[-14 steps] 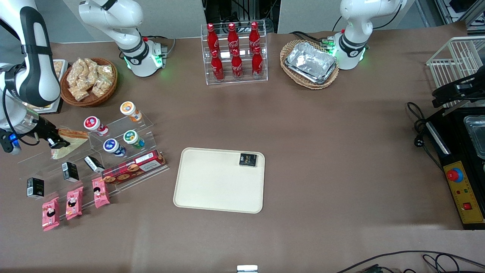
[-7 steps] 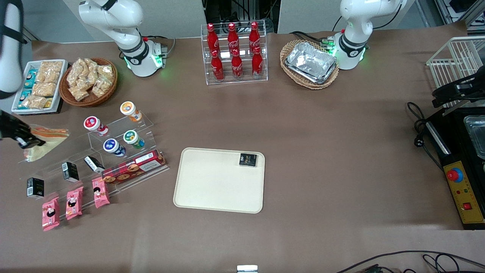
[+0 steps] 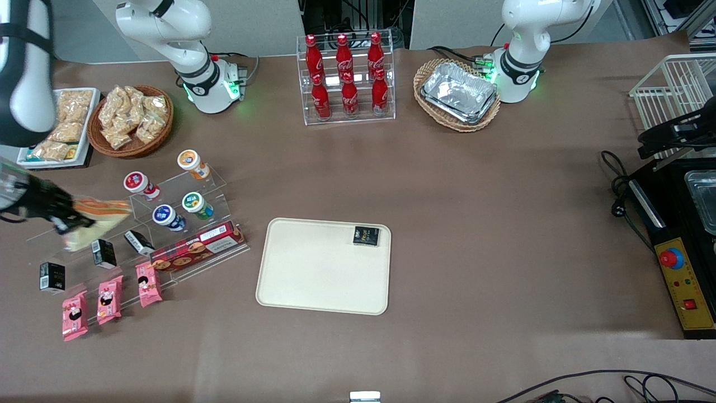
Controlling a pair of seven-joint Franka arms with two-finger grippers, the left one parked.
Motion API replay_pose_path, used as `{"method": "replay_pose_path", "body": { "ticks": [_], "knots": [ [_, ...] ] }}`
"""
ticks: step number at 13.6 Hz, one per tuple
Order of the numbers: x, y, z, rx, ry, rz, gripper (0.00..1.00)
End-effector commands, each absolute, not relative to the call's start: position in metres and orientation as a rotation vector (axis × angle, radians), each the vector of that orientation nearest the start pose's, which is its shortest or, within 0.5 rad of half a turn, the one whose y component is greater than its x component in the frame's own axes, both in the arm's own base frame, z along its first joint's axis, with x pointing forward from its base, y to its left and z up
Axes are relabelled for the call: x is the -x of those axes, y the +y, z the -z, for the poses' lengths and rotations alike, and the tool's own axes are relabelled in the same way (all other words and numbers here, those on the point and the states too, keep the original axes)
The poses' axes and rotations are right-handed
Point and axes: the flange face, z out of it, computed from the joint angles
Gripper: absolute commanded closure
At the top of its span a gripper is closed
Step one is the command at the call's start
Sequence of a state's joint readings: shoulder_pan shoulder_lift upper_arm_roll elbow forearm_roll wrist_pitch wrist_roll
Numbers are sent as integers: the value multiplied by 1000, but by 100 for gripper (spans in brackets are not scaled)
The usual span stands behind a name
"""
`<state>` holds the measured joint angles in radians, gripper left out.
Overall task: Place sandwich on tray
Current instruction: 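Lift the sandwich and carry it over the white tray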
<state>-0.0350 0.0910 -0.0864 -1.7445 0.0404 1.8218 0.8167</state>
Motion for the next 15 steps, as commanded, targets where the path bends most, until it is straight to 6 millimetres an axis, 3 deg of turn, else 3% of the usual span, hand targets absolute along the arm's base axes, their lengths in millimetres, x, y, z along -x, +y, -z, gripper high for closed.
{"method": "replay_pose_path", "body": {
  "ticks": [1, 7, 10, 15],
  "knots": [
    [-600, 1, -505, 2680, 1591, -77, 89],
    [-613, 137, -465, 2486, 1857, -98, 88],
    [-609, 213, -434, 2401, 1948, -72, 88],
    [-597, 319, -382, 2256, 2083, -12, 88]
  ]
}}
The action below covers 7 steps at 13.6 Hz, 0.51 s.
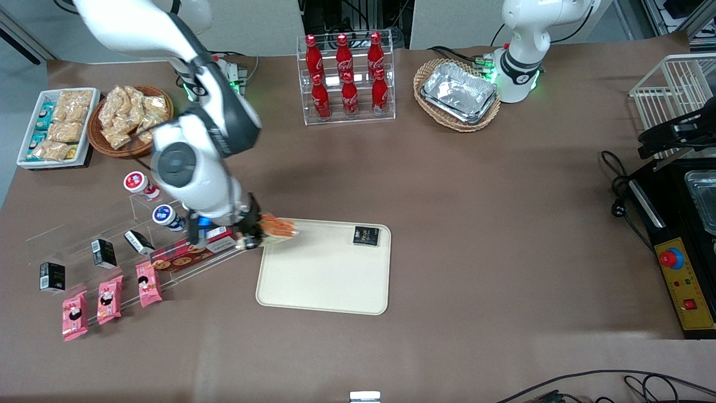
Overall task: Place sandwich on tray
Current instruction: 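Lift the sandwich and carry it over the white tray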
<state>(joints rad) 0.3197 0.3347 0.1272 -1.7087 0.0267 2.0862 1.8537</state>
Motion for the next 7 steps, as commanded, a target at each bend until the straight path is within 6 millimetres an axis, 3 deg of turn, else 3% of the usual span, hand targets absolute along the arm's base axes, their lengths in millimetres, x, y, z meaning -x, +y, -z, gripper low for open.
{"method": "replay_pose_path", "body": {
  "ticks": [1, 4, 7],
  "knots": [
    [-593, 338, -368, 2246, 2101, 18, 88],
    [-580, 383, -339, 2178, 2161, 44, 88],
    [-571, 399, -310, 2178, 2205, 91, 88]
  ]
}}
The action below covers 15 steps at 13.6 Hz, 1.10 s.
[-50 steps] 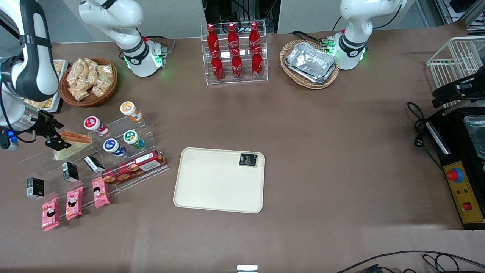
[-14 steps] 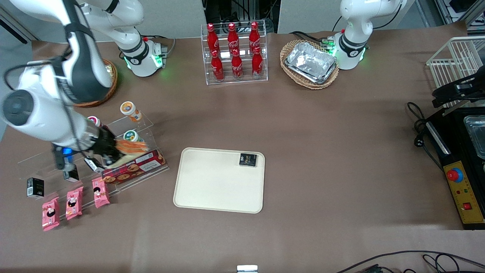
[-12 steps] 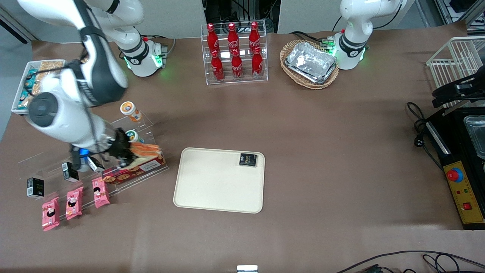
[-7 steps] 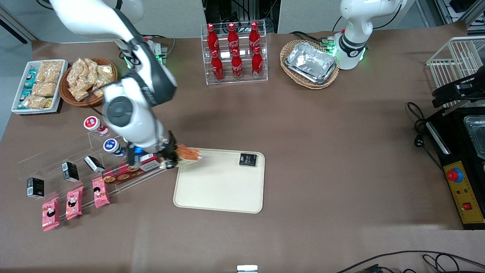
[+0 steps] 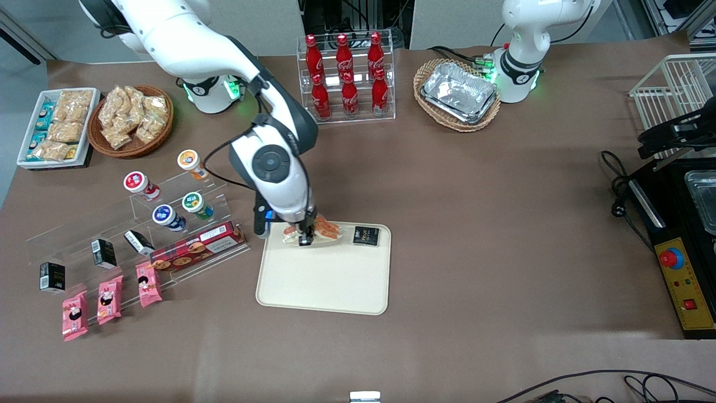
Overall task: Place sandwich on tray
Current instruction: 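Lift the sandwich and carry it over the white tray, then lower the sandwich onto the tray and open the right gripper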
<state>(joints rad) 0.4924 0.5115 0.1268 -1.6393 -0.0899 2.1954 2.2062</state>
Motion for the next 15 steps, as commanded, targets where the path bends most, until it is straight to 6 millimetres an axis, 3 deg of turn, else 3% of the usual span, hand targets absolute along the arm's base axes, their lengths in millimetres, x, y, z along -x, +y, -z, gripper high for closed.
{"method": "replay_pose_path", "body": {
  "ticks": [1, 7, 9, 12, 15],
  "knots": [
    [-568, 406, -303, 2157, 2209, 87, 88],
    [-571, 408, -285, 2129, 2189, 103, 88],
    [-579, 402, -266, 2118, 2201, 106, 88],
    [-601, 389, -253, 2046, 2194, 137, 86],
    [-631, 391, -257, 1989, 2180, 156, 85]
  ]
}}
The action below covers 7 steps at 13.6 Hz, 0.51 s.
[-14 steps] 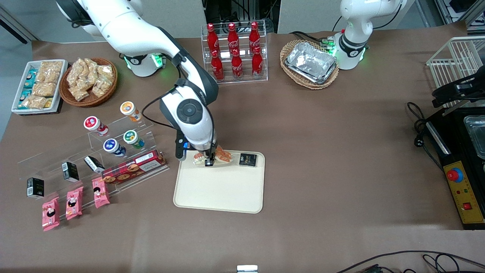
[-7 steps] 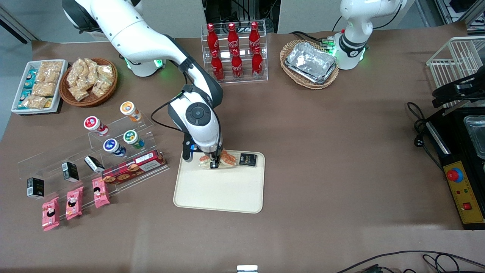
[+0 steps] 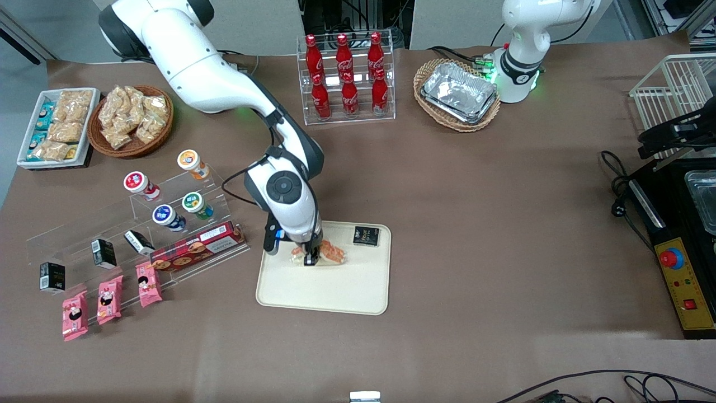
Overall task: Place sandwich on tray
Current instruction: 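Lower the sandwich onto the tray and open the right gripper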
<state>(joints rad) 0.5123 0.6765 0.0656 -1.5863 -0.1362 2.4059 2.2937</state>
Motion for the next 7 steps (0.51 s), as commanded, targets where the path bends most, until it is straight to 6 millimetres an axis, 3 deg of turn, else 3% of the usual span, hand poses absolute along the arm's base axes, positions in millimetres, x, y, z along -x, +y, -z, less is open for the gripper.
{"method": "replay_pose_path", "body": {
  "ticks": [1, 6, 7],
  "knots": [
    [-639, 386, -253, 1979, 2187, 171, 85],
    [-650, 371, -228, 1988, 2169, 213, 83],
    [-651, 371, -225, 1989, 2161, 217, 76]
  ]
}}
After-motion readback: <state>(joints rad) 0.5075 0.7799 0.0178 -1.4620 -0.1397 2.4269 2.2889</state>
